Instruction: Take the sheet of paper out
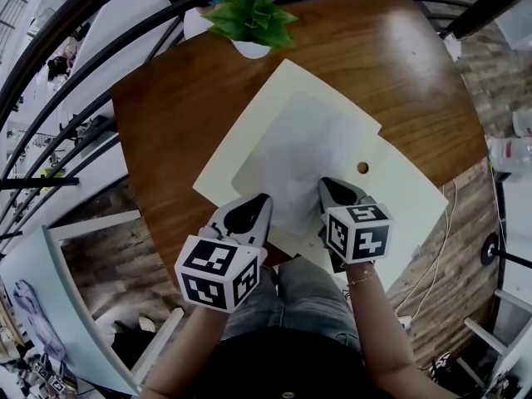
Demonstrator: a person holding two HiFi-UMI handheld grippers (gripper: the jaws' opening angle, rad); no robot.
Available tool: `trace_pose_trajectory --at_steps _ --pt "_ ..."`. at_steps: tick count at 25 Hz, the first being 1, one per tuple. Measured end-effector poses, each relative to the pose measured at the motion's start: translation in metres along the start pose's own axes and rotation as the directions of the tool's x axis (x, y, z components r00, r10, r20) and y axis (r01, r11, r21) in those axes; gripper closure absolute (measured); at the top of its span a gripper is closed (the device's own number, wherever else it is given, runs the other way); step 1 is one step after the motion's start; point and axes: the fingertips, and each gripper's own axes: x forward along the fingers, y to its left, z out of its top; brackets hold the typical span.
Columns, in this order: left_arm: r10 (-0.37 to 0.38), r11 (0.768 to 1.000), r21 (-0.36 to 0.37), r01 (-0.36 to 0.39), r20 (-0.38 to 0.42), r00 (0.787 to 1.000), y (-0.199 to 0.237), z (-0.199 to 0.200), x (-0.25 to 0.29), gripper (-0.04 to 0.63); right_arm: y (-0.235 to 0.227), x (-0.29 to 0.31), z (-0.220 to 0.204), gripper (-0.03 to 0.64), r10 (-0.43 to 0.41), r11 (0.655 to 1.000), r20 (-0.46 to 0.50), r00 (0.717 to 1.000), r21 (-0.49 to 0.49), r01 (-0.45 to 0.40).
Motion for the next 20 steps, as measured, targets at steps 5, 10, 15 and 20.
trace_pose_trajectory --at_steps 5,10,15,20 --pt "-0.004 1.0 0.011 0.004 -0.006 1.0 0.001 -0.001 -0.002 0.572 0.0 -0.012 0.004 0.589 0.019 0.999 0.047 0.999 0.03 -0.02" --pt "-0.007 1.0 0.024 0.007 -0.001 1.0 0.005 0.0 -0.006 0.572 -0.001 -0.029 0.007 0.589 0.015 0.999 0.096 0.995 0.04 -0.019" --pt "-0.03 0.998 0.058 0.03 -0.014 0.999 0.002 -0.004 -0.011 0.572 -0.002 -0.045 -0.001 0.589 -0.01 0.998 0.125 0.992 0.06 0.002" --pt "-0.062 0.994 0.094 0.064 -0.023 0.998 -0.008 -0.009 -0.016 0.572 -0.009 -0.065 -0.017 0.591 -0.061 0.993 0.151 0.987 0.107 0.045"
